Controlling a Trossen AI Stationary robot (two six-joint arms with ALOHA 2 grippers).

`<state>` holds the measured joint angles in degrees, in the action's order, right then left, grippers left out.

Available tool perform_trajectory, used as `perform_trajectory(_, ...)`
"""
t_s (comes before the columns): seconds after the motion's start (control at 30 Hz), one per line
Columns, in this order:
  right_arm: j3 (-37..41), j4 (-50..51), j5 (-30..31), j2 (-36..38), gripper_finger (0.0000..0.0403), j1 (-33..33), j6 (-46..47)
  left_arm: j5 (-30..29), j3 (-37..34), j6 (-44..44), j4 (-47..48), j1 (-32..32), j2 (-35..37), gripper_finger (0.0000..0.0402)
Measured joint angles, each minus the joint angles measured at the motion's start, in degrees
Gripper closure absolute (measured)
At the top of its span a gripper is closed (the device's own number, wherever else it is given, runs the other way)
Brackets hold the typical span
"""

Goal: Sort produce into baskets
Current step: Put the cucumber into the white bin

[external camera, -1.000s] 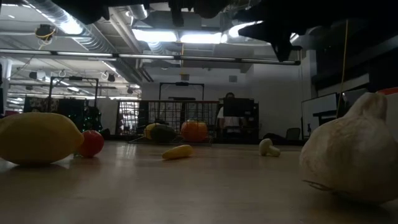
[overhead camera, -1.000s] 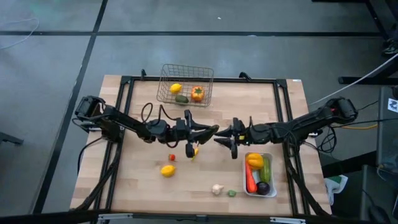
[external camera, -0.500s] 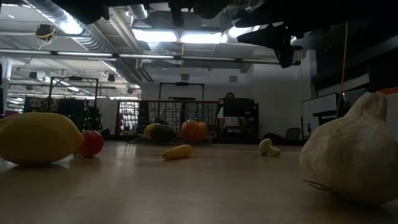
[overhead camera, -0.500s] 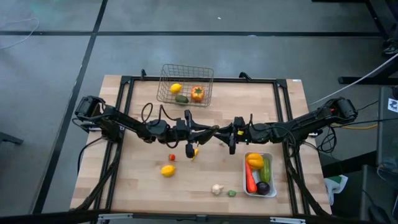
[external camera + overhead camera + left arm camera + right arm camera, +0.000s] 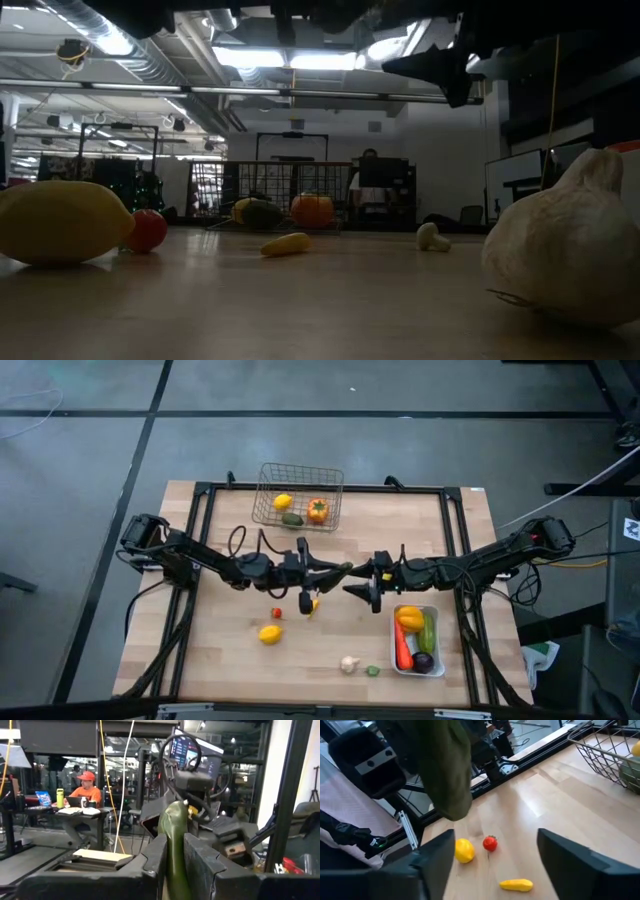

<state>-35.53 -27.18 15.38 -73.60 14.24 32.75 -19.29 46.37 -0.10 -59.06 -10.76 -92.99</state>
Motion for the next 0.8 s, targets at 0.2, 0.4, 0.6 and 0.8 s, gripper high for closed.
perform_trajectory(0.2,0.0,-0.1,0.0,0.0,0.0058,0.0,-0.2,0.0,0.0,0.0,0.3,0.0,0.0,0.0344)
perform_trajectory(0.4,0.0,-2.9,0.0,0.0,0.0033,0.0,-4.6,0.0,0.0,0.0,0.2,0.0,0.0,0.0344)
perform_trajectory(0.6,0.0,-10.4,0.0,0.0,0.0033,0.0,-9.5,0.0,0.0,0.0,0.1,0.0,0.0,0.0344)
perform_trajectory(0.8,0.0,-11.4,4.2,0.0,0.0033,0.0,-10.5,0.0,0.0,-0.4,-0.3,0.0,0.0,0.0344)
